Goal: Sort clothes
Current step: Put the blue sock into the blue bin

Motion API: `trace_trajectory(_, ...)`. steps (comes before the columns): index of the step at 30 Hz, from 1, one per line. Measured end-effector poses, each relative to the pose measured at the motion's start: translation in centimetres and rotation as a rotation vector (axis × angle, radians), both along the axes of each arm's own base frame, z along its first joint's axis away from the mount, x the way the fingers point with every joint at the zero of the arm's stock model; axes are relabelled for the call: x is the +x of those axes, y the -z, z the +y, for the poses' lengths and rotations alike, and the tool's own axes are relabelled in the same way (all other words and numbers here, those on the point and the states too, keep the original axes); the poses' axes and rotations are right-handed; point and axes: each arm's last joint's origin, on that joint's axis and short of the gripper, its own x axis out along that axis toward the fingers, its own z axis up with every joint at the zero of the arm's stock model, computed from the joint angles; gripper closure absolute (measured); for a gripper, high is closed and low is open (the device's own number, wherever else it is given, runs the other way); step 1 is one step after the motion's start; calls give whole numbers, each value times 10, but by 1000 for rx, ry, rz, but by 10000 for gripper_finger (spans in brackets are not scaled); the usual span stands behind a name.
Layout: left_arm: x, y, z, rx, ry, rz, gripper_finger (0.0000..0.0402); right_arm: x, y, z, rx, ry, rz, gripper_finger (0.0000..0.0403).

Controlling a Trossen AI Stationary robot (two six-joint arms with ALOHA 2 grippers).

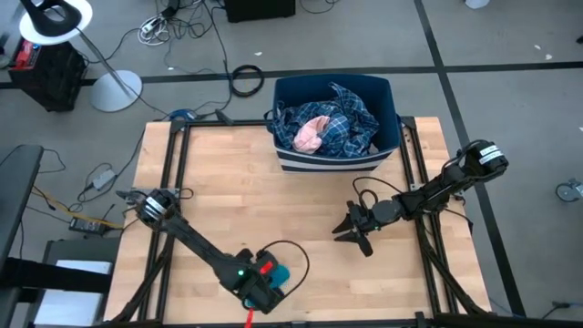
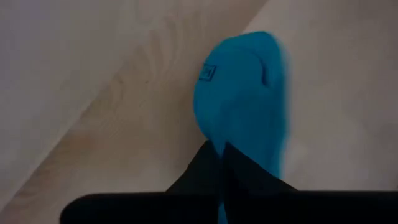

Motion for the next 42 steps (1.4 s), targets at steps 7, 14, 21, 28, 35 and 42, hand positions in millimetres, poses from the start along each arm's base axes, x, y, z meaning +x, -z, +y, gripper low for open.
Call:
trace_trajectory(7,3,-57,39,85,4,-123,400,-3,1,7,-13,-15,8,270)
trace_trajectory(14,-7,-131,96,186,48,-293,401,-6,5,10,-30,-31,46,270)
trace_trajectory(21,-18,-184,171,296,20,-395,401,-7,10,7,-109,17,78,270)
trace_trajectory(28,-15,-233,237,401,2,-528,401,-7,11,3,-183,72,74,270)
trace_trajectory(35,-8,-292,292,493,-22,-651,401,-8,13,5,-126,82,108,270)
trace_trajectory(42,23,-299,358,582,5,-715,399,-11,13,10,-92,71,117,270)
